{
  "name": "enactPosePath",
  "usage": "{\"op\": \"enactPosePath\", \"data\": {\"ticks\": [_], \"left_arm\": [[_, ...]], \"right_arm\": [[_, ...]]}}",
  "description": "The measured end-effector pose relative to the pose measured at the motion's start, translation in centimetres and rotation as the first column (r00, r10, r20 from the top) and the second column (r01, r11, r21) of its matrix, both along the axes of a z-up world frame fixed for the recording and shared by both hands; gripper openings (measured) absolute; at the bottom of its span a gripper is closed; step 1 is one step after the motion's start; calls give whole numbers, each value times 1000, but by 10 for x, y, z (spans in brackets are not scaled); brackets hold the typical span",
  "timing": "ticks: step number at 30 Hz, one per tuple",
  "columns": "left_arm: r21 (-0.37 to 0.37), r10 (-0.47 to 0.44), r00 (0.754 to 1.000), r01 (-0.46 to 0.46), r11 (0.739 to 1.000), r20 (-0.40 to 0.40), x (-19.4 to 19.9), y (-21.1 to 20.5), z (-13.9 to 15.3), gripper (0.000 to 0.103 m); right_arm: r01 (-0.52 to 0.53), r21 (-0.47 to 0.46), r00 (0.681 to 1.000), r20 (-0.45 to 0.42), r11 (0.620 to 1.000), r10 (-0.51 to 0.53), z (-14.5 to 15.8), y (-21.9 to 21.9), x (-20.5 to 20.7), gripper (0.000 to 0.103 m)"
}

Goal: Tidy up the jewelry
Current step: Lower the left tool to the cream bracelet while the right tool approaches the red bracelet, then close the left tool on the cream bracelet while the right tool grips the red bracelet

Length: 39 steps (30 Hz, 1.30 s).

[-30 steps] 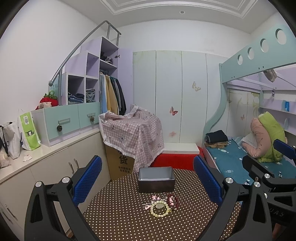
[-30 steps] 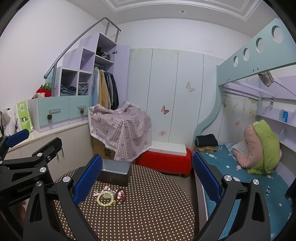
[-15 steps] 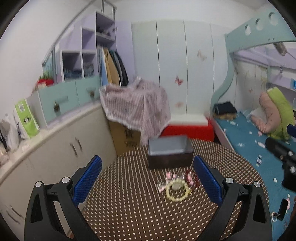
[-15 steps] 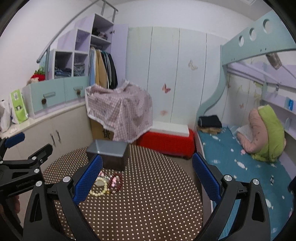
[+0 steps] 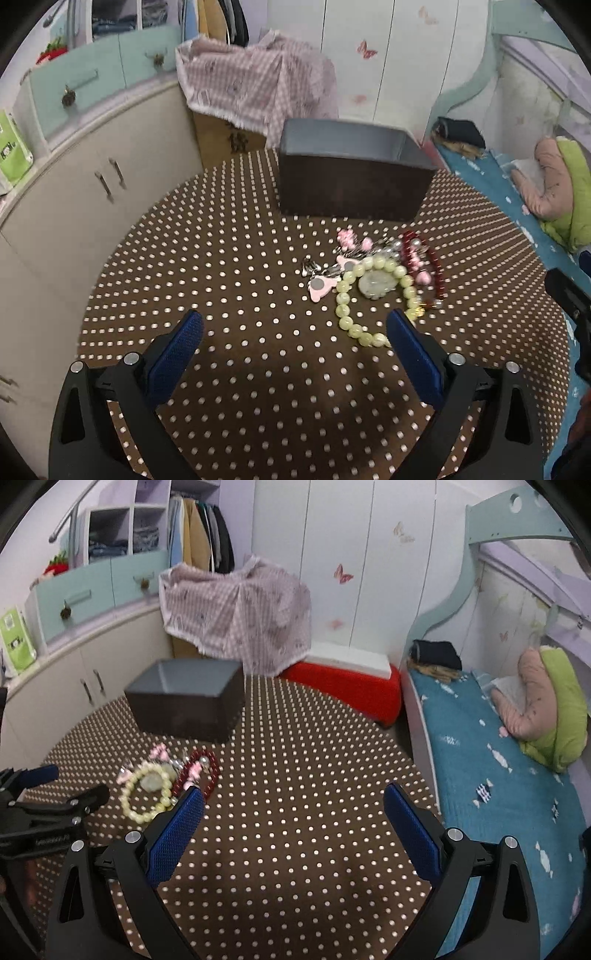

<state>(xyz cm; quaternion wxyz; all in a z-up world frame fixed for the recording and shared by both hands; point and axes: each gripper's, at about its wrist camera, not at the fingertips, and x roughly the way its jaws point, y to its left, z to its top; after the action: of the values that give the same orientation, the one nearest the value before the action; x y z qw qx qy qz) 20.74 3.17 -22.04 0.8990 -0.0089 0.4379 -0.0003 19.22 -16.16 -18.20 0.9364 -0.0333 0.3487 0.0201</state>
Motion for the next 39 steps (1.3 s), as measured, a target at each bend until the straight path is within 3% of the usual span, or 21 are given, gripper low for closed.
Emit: {"op": "enactPosePath", "data": {"ticks": [5, 7, 11, 17, 20, 30, 31, 32, 36, 39], "left_arm": [[18, 5, 999, -5, 1000, -31, 13, -2, -11, 91], [38, 1, 999, 1, 999, -52, 17, -3, -15, 78], [-12, 7, 997, -8, 1000, -78, 23, 3, -21, 63], [28, 1, 998, 1, 1000, -63, 17, 7, -19, 39], [22, -6, 998, 7, 1000, -56, 12, 11, -17, 13], [-77, -55, 998, 54, 996, -12, -2, 31, -11, 8], [-82, -61, 998, 60, 995, -9, -3, 29, -9, 8], [-91, -71, 997, 71, 993, -5, -4, 29, -7, 8], [-141, -101, 995, 100, 985, 3, -2, 31, -2, 8], [-180, -122, 992, 123, 976, 14, -1, 33, 4, 8]], "right_arm": [[-8, 13, 999, -34, 1000, 9, -16, -1, 16, 94], [-15, 11, 999, -46, 1000, 15, -21, 2, 22, 94], [-32, 6, 997, -66, 999, 32, -29, 8, 33, 94], [-52, 2, 991, -123, 999, 52, -41, 21, 53, 94], [-66, 0, 985, -162, 998, 65, -50, 29, 64, 94], [-83, 20, 967, -242, 996, 85, -64, 46, 88, 93], [-89, 45, 964, -248, 995, 98, -64, 46, 90, 89], [-92, 59, 962, -253, 994, 104, -64, 45, 91, 75], [-129, 65, 953, -268, 990, 142, -60, 54, 93, 54], [-173, 79, 944, -270, 982, 188, -58, 60, 91, 32]]}}
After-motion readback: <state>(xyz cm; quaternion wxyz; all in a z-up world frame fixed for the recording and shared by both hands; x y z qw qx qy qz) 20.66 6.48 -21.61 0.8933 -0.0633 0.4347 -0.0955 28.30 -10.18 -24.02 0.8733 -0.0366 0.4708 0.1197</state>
